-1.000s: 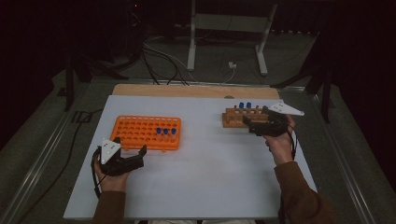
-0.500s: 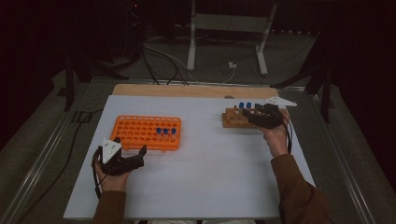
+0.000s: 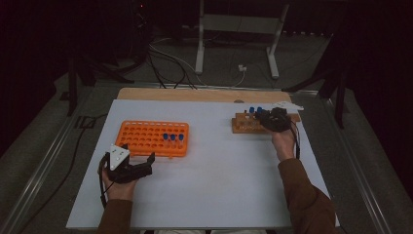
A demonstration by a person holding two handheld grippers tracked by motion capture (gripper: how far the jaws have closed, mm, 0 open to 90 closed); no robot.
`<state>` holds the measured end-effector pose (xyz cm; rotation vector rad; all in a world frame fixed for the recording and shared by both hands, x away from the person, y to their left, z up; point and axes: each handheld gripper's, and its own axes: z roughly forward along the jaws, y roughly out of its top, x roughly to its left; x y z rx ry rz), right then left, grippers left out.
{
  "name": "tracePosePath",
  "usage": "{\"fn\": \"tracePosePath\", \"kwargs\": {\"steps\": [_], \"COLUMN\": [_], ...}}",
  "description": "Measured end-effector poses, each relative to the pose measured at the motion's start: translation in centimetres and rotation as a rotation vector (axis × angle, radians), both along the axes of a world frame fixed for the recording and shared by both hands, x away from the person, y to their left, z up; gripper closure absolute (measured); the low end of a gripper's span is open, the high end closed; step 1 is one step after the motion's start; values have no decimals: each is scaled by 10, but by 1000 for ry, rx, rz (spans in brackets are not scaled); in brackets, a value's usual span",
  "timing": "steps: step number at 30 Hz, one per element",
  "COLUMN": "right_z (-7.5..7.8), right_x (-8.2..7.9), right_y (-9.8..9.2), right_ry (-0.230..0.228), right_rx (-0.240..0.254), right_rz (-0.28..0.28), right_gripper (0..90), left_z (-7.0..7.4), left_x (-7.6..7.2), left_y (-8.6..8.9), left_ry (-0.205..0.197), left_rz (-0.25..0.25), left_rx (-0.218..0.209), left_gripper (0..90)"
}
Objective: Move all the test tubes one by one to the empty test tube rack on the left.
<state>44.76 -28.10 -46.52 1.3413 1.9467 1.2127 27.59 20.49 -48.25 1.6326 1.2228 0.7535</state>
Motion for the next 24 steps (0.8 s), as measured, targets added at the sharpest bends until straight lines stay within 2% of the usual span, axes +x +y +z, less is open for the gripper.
{"fn": "tracePosePath", "kwargs": {"steps": [3,9,13,24], "right_z": [-1,-3,-5,-4], "right_x": [2,0,-2,-3], "right_y": [-1,6,10,13], "right_ry": [-3,-28,-37,-37], "right_rx": [17,-10,-20,-36], "right_rz": [-2,13,21,-6], "right_gripper": [668,754,758,770], "left_z": [0,0,0,-1], "left_x": [0,0,0,0], "left_y": [0,-1,0,-2], "left_ry": [0,-2,0,4], "left_rz": [1,-1,1,-6], "left_rx": [1,0,0,5], "left_gripper": [7,7,7,8]}}
